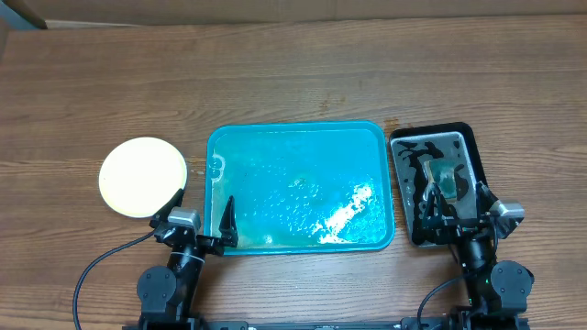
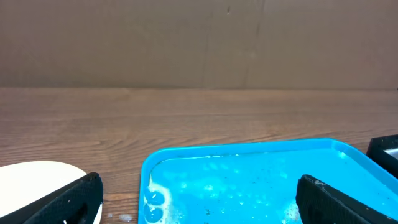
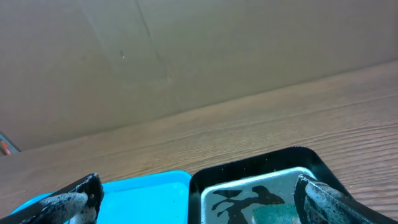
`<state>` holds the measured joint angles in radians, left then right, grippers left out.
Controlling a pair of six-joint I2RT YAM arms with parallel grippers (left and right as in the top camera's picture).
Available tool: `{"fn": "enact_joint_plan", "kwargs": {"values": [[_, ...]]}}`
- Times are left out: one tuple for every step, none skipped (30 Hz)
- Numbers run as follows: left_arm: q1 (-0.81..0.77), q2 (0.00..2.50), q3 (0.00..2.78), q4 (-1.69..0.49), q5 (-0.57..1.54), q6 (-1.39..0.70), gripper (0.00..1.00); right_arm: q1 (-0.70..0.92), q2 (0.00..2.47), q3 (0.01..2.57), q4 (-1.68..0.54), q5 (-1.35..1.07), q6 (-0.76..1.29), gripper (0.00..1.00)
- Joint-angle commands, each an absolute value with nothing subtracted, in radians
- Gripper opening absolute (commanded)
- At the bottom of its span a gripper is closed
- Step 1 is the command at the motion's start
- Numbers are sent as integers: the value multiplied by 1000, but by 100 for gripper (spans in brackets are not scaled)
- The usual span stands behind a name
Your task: Clean dirty plates on tray and stack at the side
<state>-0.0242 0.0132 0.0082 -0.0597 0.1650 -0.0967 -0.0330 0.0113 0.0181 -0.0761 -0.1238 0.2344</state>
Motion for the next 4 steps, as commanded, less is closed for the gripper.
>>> {"fn": "enact_joint_plan", "kwargs": {"values": [[-19, 4, 5, -60, 175, -74, 100, -39, 3, 8, -73, -125, 233, 100], [-19, 4, 5, -60, 175, -74, 100, -39, 3, 8, -73, -125, 233, 100], [-19, 4, 5, -60, 175, -74, 100, -39, 3, 8, -73, -125, 233, 100], [-19, 4, 5, -60, 175, -74, 100, -39, 3, 8, -73, -125, 233, 100]]}}
